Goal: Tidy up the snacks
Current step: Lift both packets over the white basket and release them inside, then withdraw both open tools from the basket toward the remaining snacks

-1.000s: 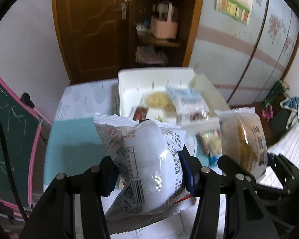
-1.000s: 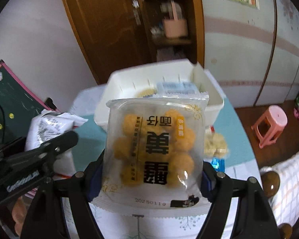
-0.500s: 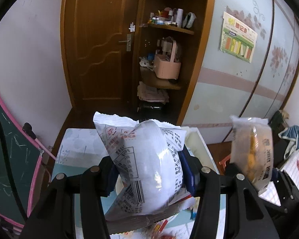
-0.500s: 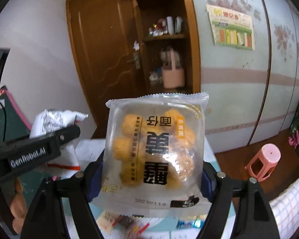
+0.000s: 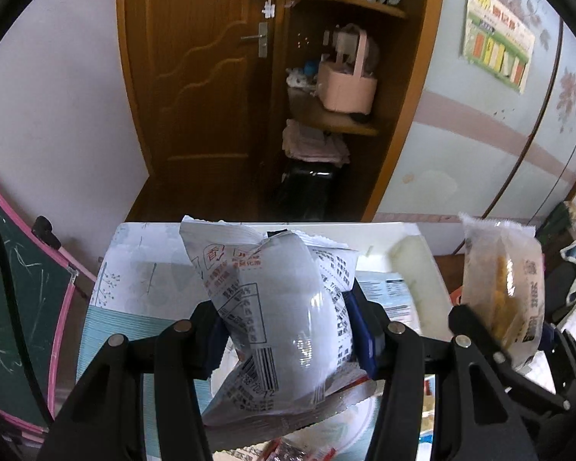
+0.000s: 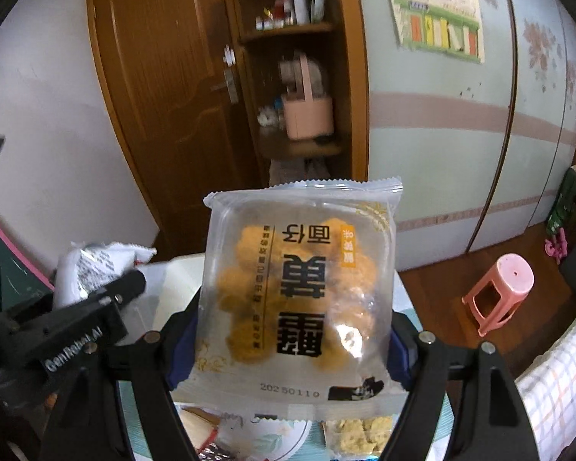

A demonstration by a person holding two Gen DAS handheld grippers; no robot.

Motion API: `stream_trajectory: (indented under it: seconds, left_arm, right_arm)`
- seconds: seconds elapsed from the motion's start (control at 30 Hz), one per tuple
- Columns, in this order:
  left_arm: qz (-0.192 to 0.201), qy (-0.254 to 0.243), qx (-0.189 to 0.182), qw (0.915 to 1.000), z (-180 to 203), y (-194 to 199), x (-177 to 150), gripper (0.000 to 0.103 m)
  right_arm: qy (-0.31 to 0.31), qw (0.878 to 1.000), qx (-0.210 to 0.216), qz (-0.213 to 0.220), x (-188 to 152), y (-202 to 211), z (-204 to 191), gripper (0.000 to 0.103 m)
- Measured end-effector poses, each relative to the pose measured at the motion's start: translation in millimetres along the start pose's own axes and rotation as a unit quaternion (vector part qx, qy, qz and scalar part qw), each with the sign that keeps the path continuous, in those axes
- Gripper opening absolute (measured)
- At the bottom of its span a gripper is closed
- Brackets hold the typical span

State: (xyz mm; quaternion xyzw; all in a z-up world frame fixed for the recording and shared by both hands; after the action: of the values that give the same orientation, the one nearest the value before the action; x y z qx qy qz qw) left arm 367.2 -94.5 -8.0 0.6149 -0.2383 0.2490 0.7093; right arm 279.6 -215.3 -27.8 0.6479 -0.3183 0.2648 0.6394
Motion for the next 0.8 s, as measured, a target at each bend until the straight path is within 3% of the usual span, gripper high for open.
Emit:
stream_trajectory:
  seconds: [0.13,0.2,0.23,0.27,0.3,0.4,0.8]
  left_arm:
    - [-0.009,0.005,0.009,0.9999,-3.4,-17.3,-1.4,0.057]
    - [-0.015,0.008,0.012,0.9998,-5.5,-24.8,-1.2,0.075]
    - [-0.016,0.009,0.013,0.9998,-6.3,-27.2,-0.9,0.093]
    - [-0.015,0.009,0.012,0.9998,-6.8,-29.5,-0.5,0.1]
    - [-0.014,0.008,0.01,0.9998,-7.0,-30.3,-0.9,0.1]
    - [-0.026,0.002,0.001,0.9997,-7.3,-33.2,-4.6,0.1]
    - [-0.026,-0.007,-0.017,0.9995,-2.2,-0.3,-21.2,0.1]
  right_arm:
    - [0.001,0.999,0.011,-0.04,-14.5,-30.8,-1.2,0.081]
    - [0.004,0.998,0.016,-0.065,-22.9,-47.2,-2.8,0.082]
    - [0.009,0.997,0.015,-0.069,-25.8,-51.6,-5.1,0.084]
    - [0.017,0.997,0.015,-0.073,-29.4,-56.1,-7.3,0.084]
    - [0.025,0.997,0.014,-0.069,-31.8,-57.5,-9.6,0.085]
    - [0.036,0.998,0.012,-0.056,-33.6,-55.1,-12.5,0.103]
    - [0.031,0.998,0.033,-0.045,-47.2,-23.6,-18.4,0.103]
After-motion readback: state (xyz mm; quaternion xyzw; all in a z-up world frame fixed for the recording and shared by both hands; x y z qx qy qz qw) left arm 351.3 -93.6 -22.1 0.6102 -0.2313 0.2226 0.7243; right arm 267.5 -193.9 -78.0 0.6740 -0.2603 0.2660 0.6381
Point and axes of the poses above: each gripper's, at about its wrist camera, not at the fingertips, and y roughly against the way its jaws point, z to its right, x to its top, the point moved 5 cm from there along -y, roughly the way its jaws point, and after that the axes turned 5 degrees about y, right-handed, at the moved point
